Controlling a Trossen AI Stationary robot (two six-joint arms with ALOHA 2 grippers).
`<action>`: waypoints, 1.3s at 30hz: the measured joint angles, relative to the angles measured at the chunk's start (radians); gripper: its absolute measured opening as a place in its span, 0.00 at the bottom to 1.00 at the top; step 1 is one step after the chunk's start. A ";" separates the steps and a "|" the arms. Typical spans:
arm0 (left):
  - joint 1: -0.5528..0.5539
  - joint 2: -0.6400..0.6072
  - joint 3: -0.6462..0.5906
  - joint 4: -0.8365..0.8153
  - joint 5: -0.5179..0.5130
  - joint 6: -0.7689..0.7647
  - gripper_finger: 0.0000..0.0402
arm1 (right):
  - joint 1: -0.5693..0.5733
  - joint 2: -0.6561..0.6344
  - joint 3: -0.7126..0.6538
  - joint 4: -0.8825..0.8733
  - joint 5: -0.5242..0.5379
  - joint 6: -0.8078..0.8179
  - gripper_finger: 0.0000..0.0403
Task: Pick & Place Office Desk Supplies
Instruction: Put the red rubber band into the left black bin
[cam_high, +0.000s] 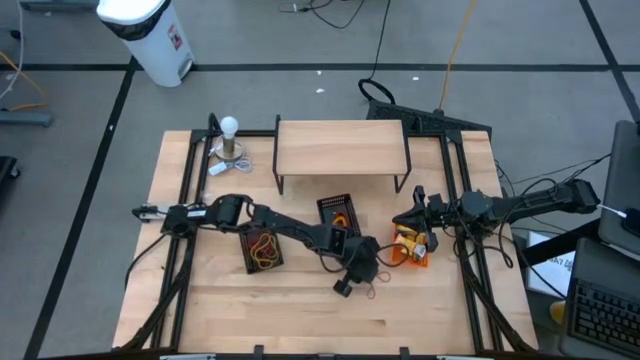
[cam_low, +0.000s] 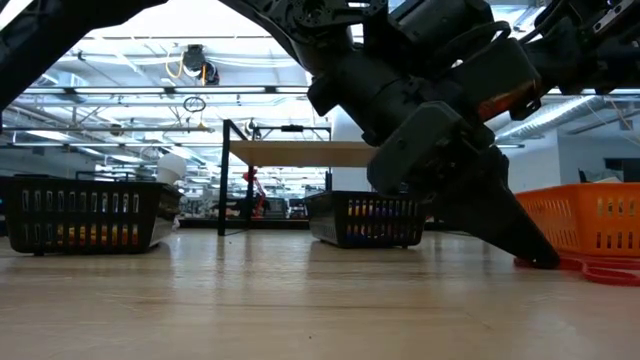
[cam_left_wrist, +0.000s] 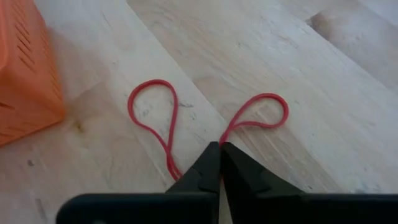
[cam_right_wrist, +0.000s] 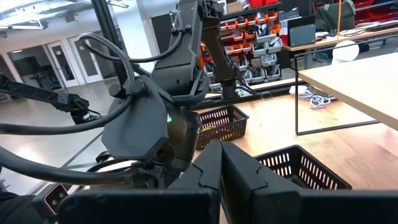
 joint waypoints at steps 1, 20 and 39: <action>-0.001 0.000 0.000 0.001 -0.002 0.001 0.02 | 0.000 0.000 0.000 0.000 0.000 0.000 0.00; -0.041 -0.443 -0.006 -0.093 0.083 0.016 0.00 | 0.000 -0.003 0.001 0.000 0.000 -0.001 0.00; -0.038 -0.933 -0.008 -0.291 -0.131 -0.045 0.00 | 0.000 -0.014 0.001 0.006 0.001 -0.027 0.00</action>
